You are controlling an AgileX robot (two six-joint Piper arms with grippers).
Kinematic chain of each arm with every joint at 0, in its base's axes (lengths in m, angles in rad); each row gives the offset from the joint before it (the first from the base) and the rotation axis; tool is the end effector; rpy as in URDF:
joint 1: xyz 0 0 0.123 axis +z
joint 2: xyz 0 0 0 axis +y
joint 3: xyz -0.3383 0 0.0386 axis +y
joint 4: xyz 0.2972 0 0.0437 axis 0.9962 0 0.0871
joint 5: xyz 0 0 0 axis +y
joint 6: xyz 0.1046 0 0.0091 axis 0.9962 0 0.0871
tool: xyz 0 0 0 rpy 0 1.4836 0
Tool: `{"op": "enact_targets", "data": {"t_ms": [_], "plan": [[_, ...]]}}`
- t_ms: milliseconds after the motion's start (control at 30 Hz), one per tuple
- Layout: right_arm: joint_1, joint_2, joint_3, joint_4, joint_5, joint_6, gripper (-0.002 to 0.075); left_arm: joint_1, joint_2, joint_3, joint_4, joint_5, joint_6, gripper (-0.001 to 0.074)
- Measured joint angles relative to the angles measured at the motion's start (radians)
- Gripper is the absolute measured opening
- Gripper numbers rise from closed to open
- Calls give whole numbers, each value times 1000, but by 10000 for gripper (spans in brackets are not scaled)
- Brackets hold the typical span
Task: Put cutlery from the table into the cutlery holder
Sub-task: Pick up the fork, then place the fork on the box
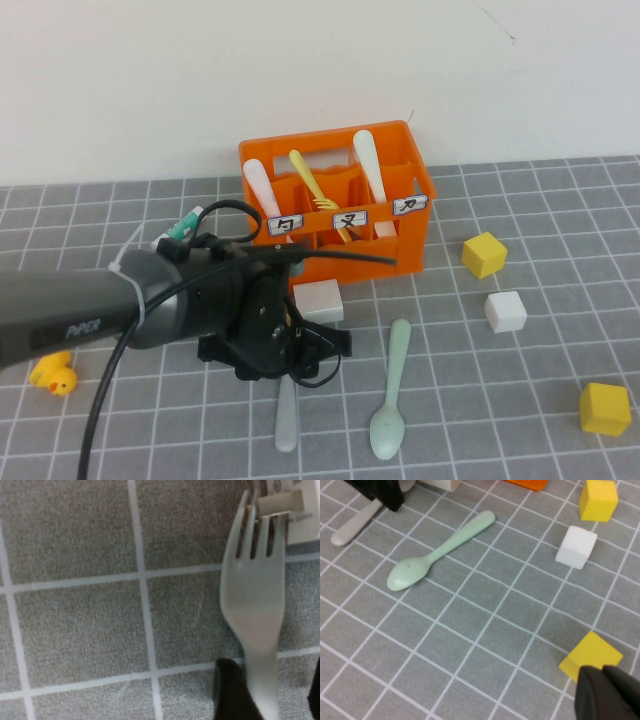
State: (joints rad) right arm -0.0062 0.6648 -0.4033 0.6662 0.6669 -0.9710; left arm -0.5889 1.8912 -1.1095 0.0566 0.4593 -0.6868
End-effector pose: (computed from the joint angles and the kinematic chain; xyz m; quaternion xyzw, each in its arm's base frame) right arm 0.1286 0.0394 0.2628 -0.2609 0.8600 0.0895 0.4294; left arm 0.3569 -0.2352 0.1576 -0.0257 0.9779 -0.1091 0.1767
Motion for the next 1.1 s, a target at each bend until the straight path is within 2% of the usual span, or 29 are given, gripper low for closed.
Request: {"op": "enact_targets", "data": {"t_ms": [67, 200, 400, 533, 767, 900, 1100], "plan": [[0, 0, 0, 0, 0, 0, -3, 0, 2, 0, 12, 4, 1, 270], [0, 0, 0, 1, 0, 0, -3, 0, 3, -2, 50, 12, 8, 105], [0, 0, 0, 2, 0, 0, -3, 0, 4, -8, 70, 26, 18, 97], [0, 0, 0, 2, 0, 0, -3, 0, -36, -8, 72, 93, 30, 97], [0, 0, 0, 2, 0, 0, -3, 0, -263, -8, 74, 121, 78, 97], [0, 0, 0, 2, 0, 0, -3, 0, -405, -8, 78, -4, 82, 97], [0, 0, 0, 2, 0, -9, -3, 0, -490, -8, 138, -448, 84, 97]]}}
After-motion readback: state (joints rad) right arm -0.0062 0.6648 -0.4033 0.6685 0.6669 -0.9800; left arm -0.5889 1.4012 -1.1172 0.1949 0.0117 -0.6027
